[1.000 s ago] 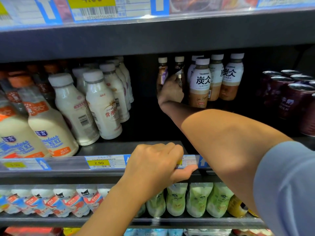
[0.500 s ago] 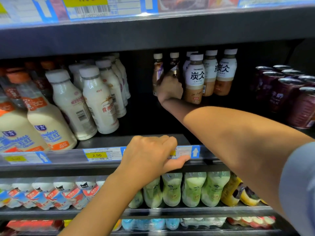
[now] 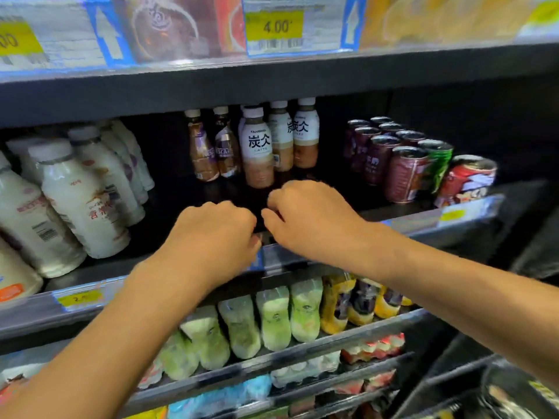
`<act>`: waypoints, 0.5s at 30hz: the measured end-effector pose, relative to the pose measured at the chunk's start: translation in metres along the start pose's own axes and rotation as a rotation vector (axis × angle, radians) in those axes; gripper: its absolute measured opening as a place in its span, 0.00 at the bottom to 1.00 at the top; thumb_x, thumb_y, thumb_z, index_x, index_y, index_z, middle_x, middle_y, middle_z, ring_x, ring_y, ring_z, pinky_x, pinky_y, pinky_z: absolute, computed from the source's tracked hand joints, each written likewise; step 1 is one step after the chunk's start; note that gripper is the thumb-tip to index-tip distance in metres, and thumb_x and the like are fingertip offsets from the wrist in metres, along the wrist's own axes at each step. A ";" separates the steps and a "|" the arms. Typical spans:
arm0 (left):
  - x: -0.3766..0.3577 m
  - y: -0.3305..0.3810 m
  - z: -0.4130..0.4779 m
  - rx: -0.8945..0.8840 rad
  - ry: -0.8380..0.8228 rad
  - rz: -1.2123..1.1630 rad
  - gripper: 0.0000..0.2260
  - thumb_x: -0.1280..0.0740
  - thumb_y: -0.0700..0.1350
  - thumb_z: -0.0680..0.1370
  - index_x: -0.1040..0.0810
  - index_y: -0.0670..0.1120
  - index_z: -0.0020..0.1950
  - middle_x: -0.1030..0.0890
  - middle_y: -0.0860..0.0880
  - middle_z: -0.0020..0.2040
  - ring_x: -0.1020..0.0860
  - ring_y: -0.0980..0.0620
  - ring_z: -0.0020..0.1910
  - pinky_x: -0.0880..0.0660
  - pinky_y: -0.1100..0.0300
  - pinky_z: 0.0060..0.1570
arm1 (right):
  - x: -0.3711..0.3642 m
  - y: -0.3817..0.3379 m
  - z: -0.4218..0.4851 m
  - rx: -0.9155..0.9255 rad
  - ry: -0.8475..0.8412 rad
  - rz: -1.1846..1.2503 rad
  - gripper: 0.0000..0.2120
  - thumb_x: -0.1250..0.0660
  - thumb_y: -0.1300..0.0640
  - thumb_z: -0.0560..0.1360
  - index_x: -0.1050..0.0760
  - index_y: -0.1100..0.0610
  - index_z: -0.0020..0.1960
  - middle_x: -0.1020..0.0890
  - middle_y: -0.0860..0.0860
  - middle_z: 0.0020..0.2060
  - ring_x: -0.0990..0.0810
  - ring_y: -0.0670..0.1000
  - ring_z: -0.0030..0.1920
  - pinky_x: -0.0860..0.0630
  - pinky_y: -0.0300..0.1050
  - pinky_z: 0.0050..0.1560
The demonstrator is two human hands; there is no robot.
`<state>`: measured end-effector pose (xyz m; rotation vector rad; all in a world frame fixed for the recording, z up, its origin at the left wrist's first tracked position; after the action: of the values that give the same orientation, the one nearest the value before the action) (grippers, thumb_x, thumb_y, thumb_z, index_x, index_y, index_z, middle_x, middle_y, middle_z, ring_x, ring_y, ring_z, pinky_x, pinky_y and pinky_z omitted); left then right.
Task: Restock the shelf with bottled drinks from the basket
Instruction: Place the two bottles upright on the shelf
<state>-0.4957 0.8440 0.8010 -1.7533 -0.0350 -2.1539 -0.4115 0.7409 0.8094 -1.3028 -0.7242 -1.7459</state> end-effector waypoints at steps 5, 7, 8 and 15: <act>0.032 0.104 0.010 -0.135 0.171 0.013 0.15 0.47 0.57 0.82 0.35 0.51 0.40 0.34 0.52 0.35 0.30 0.46 0.39 0.36 0.55 0.37 | 0.032 0.064 -0.106 -0.115 0.062 -0.025 0.19 0.47 0.47 0.81 0.21 0.55 0.52 0.20 0.53 0.47 0.22 0.58 0.48 0.25 0.56 0.48; 0.038 0.151 0.013 -0.242 0.271 -0.026 0.13 0.37 0.54 0.79 0.31 0.50 0.37 0.33 0.53 0.32 0.30 0.45 0.32 0.39 0.57 0.33 | 0.038 0.096 -0.153 -0.263 0.043 -0.079 0.18 0.45 0.48 0.79 0.20 0.56 0.48 0.20 0.54 0.43 0.22 0.60 0.43 0.24 0.57 0.43; 0.042 0.177 0.014 -0.321 0.280 -0.053 0.13 0.30 0.52 0.75 0.29 0.49 0.34 0.30 0.51 0.30 0.28 0.45 0.29 0.41 0.58 0.31 | 0.040 0.112 -0.177 -0.330 0.021 -0.128 0.19 0.46 0.47 0.79 0.20 0.56 0.48 0.20 0.54 0.42 0.21 0.60 0.42 0.23 0.57 0.42; 0.032 0.383 0.020 -0.777 0.137 -0.170 0.09 0.28 0.48 0.71 0.24 0.46 0.36 0.23 0.44 0.33 0.23 0.41 0.34 0.33 0.53 0.30 | 0.047 0.226 -0.343 -0.794 -0.188 -0.250 0.24 0.54 0.42 0.79 0.22 0.52 0.44 0.20 0.51 0.39 0.22 0.59 0.39 0.23 0.55 0.40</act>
<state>-0.3699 0.4825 0.7572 -2.0168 0.8152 -2.6168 -0.3865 0.3327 0.7455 -1.9855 -0.2861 -2.2488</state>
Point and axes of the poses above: each hand's wrist, its own z-axis towards the middle knuckle, its own x-axis out of the back of the hand, y = z × x, the point moved 2 cm from there along z, towards the middle knuckle
